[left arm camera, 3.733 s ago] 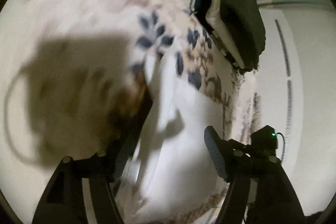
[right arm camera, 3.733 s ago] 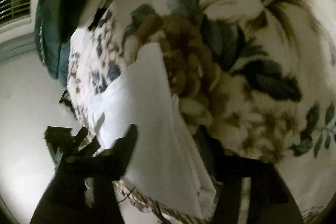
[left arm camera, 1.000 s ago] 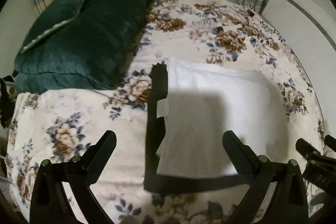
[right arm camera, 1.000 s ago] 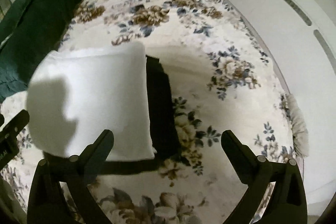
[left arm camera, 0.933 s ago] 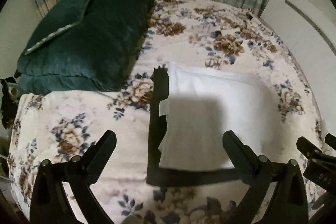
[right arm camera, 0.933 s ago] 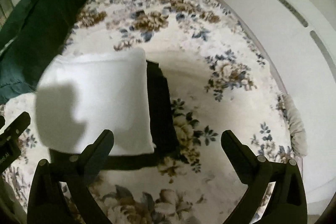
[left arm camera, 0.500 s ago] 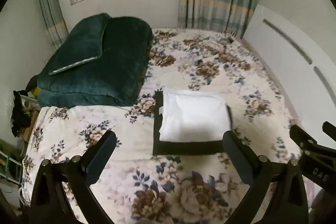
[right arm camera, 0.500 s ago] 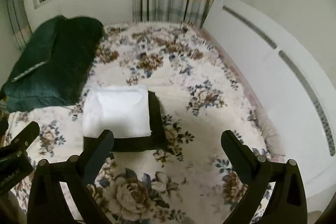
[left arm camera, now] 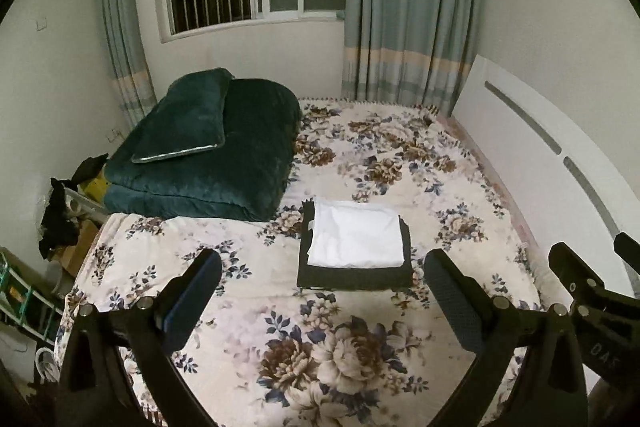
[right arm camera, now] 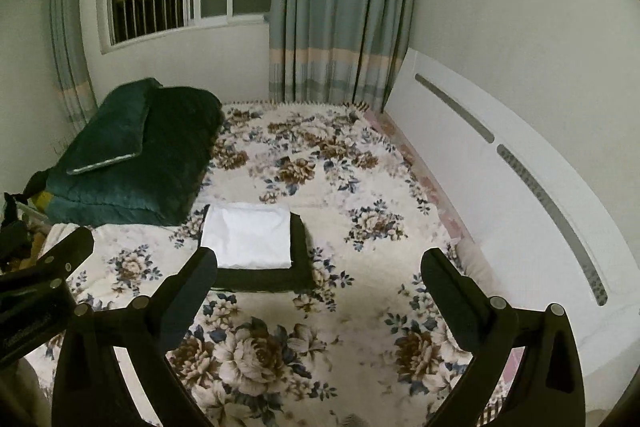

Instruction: Fold small clothes

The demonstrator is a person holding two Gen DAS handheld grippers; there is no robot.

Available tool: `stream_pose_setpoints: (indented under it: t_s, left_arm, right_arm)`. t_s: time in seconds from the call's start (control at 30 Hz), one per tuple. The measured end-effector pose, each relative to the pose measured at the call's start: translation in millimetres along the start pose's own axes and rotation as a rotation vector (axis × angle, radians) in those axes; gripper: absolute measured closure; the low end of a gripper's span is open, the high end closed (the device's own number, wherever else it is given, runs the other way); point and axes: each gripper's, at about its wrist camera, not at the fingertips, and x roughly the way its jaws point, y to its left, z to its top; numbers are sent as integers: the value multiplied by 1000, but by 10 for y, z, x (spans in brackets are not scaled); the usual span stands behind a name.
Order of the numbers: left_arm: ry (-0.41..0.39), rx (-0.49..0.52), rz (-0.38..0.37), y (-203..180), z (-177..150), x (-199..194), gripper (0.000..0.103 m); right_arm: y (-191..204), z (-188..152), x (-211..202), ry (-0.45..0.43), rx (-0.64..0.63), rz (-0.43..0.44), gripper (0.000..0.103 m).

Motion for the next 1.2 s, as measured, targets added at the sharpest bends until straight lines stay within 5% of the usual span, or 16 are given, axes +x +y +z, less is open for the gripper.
stream_pose_setpoints:
  t_s: [0.4,1.2]
  left_arm:
    - [-26,-3,2,25,-138,-477,0]
    - [-51,-24,46,33,-156,-667,0]
  right_arm:
    - [-114,-34,-669,-48,-9,12,0]
    - [-170,34,-661,-42,-28,76,0]
